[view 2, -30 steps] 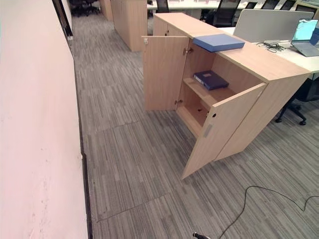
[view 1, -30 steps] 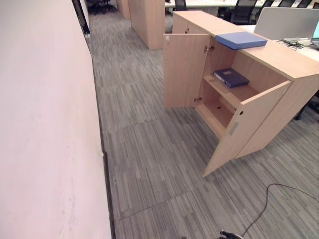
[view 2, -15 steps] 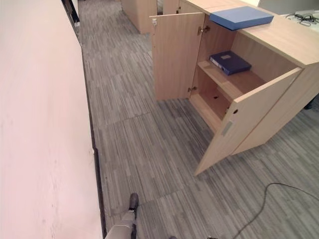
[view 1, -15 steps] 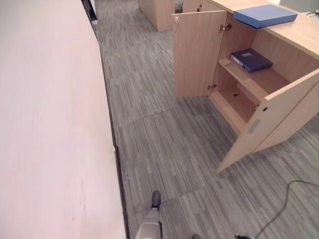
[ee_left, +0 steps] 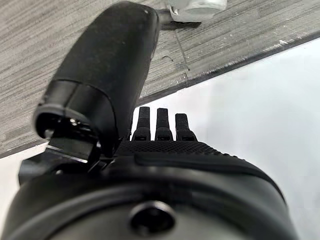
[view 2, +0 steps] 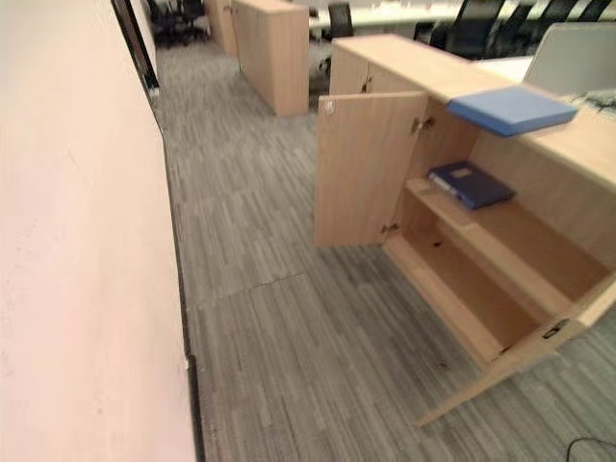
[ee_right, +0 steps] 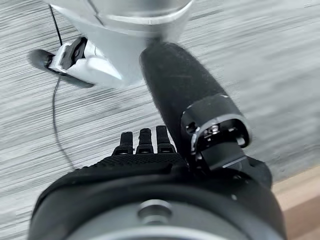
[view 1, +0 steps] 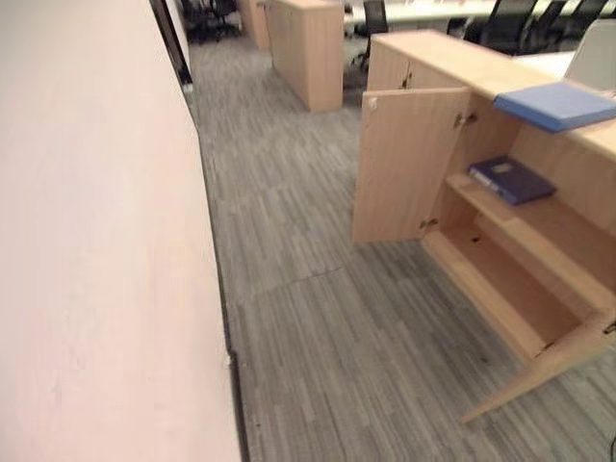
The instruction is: Put the empty folder in the office cabinet
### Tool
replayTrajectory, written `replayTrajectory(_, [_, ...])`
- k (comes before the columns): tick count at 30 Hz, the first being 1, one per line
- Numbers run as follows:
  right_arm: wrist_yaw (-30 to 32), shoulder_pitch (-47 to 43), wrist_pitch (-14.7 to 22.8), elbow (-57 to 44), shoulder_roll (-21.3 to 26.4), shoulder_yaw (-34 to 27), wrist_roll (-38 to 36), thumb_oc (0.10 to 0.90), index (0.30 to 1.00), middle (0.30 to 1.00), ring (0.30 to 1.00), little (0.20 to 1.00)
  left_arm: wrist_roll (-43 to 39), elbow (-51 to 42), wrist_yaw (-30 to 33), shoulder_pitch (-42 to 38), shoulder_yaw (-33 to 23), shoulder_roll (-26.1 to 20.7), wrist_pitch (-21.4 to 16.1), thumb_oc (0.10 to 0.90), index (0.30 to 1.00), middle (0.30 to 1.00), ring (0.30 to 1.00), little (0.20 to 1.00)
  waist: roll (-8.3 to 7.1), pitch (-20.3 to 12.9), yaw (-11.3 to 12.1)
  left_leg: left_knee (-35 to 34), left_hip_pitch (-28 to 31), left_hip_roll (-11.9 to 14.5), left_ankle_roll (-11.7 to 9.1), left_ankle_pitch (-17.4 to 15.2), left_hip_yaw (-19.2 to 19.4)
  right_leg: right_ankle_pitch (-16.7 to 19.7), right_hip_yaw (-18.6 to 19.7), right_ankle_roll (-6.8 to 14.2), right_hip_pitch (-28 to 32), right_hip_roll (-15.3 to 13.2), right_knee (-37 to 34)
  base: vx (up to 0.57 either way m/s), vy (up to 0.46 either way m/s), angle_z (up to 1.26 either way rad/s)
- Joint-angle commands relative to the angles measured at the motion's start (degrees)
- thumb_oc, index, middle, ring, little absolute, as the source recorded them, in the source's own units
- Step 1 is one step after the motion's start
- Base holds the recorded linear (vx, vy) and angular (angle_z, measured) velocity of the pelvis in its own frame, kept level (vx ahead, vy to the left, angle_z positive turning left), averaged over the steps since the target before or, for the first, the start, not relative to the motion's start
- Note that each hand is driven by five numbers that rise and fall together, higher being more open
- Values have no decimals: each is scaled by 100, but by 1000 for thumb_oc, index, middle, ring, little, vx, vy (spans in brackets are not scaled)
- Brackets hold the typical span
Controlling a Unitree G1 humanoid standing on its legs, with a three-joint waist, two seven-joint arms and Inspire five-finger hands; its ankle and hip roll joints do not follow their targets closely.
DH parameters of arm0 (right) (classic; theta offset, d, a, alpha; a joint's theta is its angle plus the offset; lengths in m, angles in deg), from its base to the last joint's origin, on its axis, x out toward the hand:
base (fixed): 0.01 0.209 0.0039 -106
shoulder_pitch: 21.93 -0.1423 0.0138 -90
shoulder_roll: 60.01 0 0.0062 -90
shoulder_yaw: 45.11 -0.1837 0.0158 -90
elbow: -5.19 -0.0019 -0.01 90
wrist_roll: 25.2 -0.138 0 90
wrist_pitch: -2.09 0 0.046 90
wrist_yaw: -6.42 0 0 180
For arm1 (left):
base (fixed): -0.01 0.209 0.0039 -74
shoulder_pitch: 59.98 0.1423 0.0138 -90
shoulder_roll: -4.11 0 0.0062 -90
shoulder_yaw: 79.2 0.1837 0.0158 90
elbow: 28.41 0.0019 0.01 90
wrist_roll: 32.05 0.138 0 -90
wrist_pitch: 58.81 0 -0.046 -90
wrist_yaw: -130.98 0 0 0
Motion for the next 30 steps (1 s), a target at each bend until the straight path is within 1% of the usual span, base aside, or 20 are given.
replayTrajectory(1, [-213,-363,187,-327,-739,334,-304,800,900,900,900,900,51,33,101,180,-153,-181,-66,800,900,900,900,900,-540,425,-243,-82,-105,-541,-446,-295,-567,1843,-142,364,147,92,-2677,339,-141,18])
replayTrajectory(2, [-224,-414,179,-436,-726,412,-277,800,900,900,900,900,93,19,88,175,-134,-180,-77,800,900,900,900,900,-638,448,-329,-82,16,-633,-477,-398,-663,2069,-72,487,-75,185,-3238,358,-128,41])
replayTrajectory(4, [-236,-429,145,-627,-698,466,-243,800,900,900,900,900,163,33,64,191,-199,-191,-59,800,900,900,900,900,-695,508,-445,-82,277,-656,-544,-619,-842,2418,24,638,-210,332,-4093,403,-119,37])
replayTrajectory(6, [-247,-435,159,-704,-672,479,-254,800,900,900,900,900,203,79,62,226,-322,-209,-79,800,900,900,900,900,-775,449,-448,-82,444,-702,-583,-822,-1028,2506,-74,679,-93,304,-4550,422,-161,48])
replayTrajectory(8, [-247,-391,167,-698,-661,440,-317,800,900,900,900,900,202,159,76,317,-402,-165,-62,800,900,900,900,900,-772,333,-424,-82,505,-608,-584,-941,-1064,2555,-180,573,40,304,-4502,439,-210,68])
replayTrajectory(9, [-201,-300,182,-679,-635,284,-471,800,900,900,900,900,172,170,78,322,-430,-120,-51,800,900,900,900,900,-715,244,-453,-82,605,-422,-607,-1034,-1087,2489,-222,497,46,343,-4226,416,-200,40])
replayTrajectory(10, [-201,-299,182,-680,-633,284,-472,800,900,900,900,900,172,170,79,323,-429,-118,-51,800,900,900,900,900,-707,243,-455,-82,608,-415,-609,-1040,-1089,2479,-226,496,45,348,-4215,407,-196,35])
replayTrajectory(12, [-205,-211,150,-533,-614,157,-520,800,900,900,900,900,121,172,95,306,-435,-77,-36,800,900,900,900,900,-648,159,-500,-82,719,-163,-716,-1095,-1059,2280,-277,420,68,406,-3981,364,-172,45])
replayTrajectory(16, [-204,-96,65,-108,-515,62,-538,800,900,900,900,900,86,59,93,128,-274,-78,-45,800,900,900,900,900,-608,124,-527,93,784,192,-974,-925,-1007,1856,-357,261,315,574,-3822,376,-202,24])
replayTrajectory(17, [-184,-10,41,117,-480,-26,-522,800,900,900,900,900,51,-50,108,29,-197,-115,-74,800,900,900,900,900,-664,78,-569,553,660,307,-1108,-769,-918,1689,-350,175,481,643,-3816,350,-205,46])
replayTrajectory(19, [-200,12,28,163,-457,-38,-521,800,900,900,900,900,12,-86,102,-57,-170,-154,-33,800,900,900,900,900,-668,69,-574,776,589,341,-1127,-750,-795,1593,-334,147,573,671,-3811,216,-112,24])
replayTrajectory(20, [-180,4,10,256,-380,-137,-572,800,900,900,900,900,-153,-358,55,64,-173,-228,-187,800,900,900,900,900,-683,131,-532,1348,345,296,-1175,-578,-750,1549,-317,103,685,670,-3826,160,-130,8])
replayTrajectory(22, [-140,75,28,280,-289,-279,-571,800,900,900,900,900,-124,-647,-5,397,-170,-282,-209,800,900,900,900,900,-771,316,-396,2541,-190,181,-1229,-207,-661,1440,-318,29,922,647,-3845,100,-155,2])
replayTrajectory(23, [-138,93,30,298,-252,-306,-577,800,900,900,900,900,-141,-731,-5,472,-184,-297,-239,800,900,900,900,900,-812,418,-329,3009,-427,133,-1205,-42,-577,1369,-294,-23,1050,647,-3858,116,-178,4])
replayTrajectory(24, [-104,110,22,336,-201,-400,-647,800,900,900,900,900,-277,-917,1,608,-241,-263,-261,800,900,900,900,900,-886,567,-219,3576,-943,75,-1110,39,-368,1257,-171,-89,1251,617,-3862,87,-128,5])
replayTrajectory(25, [-105,111,22,336,-200,-400,-647,800,900,900,900,900,-277,-919,2,609,-240,-263,-259,800,900,900,900,900,-873,573,-209,3606,-947,89,-1110,17,-361,1254,-165,-89,1254,631,-3857,98,-94,1])
replayTrajectory(27, [-120,124,14,360,-188,-429,-687,800,900,900,900,900,-339,-955,-8,688,-281,-234,-273,800,900,900,900,900,-954,645,-115,3586,-1482,-33,-947,-237,-195,1187,-59,-96,1397,557,-3882,137,-21,-25])
replayTrajectory(28, [-131,116,13,417,-176,-420,-663,800,900,900,900,900,-358,-931,-23,727,-314,-225,-272,800,900,900,900,900,-993,689,-2,3015,-1861,-83,-840,-518,-143,1106,27,-57,1534,536,-3923,161,4,-26])
replayTrajectory(29, [-131,117,14,418,-176,-420,-663,800,900,900,900,900,-358,-931,-24,728,-314,-225,-273,800,900,900,900,900,-993,704,8,3012,-1836,-81,-838,-529,-134,1098,36,-55,1554,535,-3922,188,40,-12])
replayTrajectory(30, [-126,112,11,461,-163,-410,-632,800,900,900,900,900,-379,-891,-24,745,-332,-225,-273,800,900,900,900,900,-1004,746,82,2520,-1980,-49,-865,-484,-190,1057,86,-23,1691,545,-3984,151,40,-41])
